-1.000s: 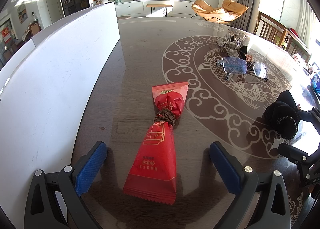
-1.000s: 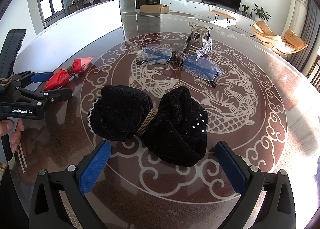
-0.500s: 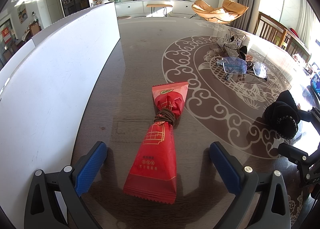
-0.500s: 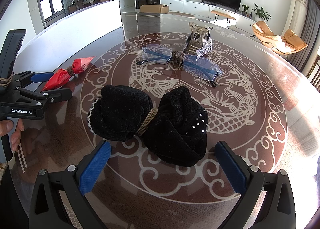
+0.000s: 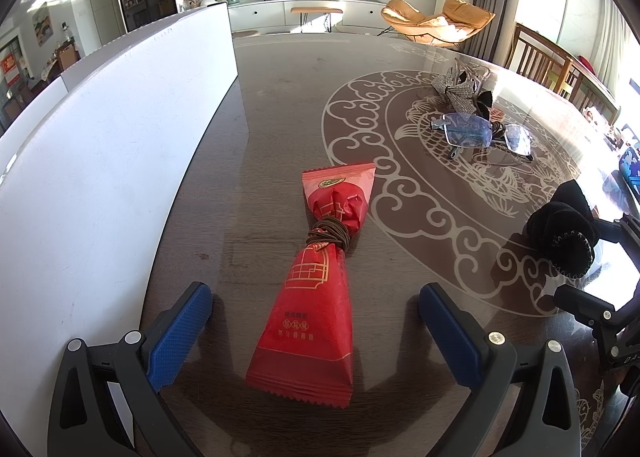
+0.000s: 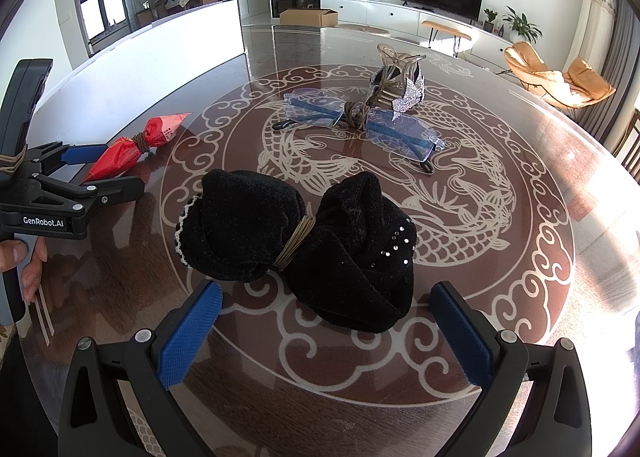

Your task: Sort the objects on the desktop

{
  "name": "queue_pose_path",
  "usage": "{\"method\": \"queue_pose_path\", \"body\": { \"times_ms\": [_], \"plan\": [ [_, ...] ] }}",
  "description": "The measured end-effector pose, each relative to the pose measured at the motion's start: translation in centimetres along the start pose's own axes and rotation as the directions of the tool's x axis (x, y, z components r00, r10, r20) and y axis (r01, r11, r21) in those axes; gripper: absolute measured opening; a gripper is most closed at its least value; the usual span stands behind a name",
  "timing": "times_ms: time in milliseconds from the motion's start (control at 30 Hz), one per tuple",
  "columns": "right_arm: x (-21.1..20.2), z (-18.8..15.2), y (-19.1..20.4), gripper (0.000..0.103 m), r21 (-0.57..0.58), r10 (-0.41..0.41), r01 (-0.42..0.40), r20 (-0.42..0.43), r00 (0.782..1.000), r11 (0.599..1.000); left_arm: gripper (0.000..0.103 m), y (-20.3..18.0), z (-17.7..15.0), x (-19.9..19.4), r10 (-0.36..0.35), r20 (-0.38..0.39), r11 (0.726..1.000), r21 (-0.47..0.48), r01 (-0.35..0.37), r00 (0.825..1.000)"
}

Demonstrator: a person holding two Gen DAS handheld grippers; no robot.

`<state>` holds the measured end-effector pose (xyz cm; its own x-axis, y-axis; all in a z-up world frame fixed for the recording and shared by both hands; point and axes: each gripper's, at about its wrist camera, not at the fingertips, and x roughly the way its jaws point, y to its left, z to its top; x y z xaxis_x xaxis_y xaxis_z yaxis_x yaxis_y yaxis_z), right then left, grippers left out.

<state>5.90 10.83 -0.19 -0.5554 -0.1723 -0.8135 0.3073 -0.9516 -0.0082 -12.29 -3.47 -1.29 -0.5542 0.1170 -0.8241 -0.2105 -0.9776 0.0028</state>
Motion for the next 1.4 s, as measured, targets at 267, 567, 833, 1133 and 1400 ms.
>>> {"method": "queue_pose_path", "body": {
  "times_ms": [267,567,833,1133,1400],
  "plan": [
    [0.2,0.4,0.0,0.103,-0.029,0.02,-0.021,-0.032,0.999,0.999,0.086,-0.1,1.2,0.1,-0.055,-0.028,0.994,0.097,0.058,0.998],
    [0.2,3.1,1.0,0.064,-0.137,0.078,-0.096,-0.133,0.988,0.986,0.024,-1.4,-0.2,-2.4,-0.137,-0.018,0.987,0.081,0.138,0.99],
    [-3.8,2.6,1.0,0.046,-0.068,0.103,-0.11,-0.106,0.989,0.992,0.024,-1.6,-1.7,-6.4,-0.215,0.05,0.977,0.026,0.213,0.975],
    [-8.7,8.6,4.5,0.046,-0.074,0.19,-0.188,0.019,0.982,0.979,0.024,3.8,1.4,-14.9,-0.27,0.197,0.956,-0.058,0.286,0.943],
    [-9.9,16.7,18.1,0.046,-0.208,0.379,-0.356,0.083,0.922,0.911,0.024,18.5,1.0,-18.7,-0.037,0.198,0.966,-0.244,0.086,0.98]
  ]
}}
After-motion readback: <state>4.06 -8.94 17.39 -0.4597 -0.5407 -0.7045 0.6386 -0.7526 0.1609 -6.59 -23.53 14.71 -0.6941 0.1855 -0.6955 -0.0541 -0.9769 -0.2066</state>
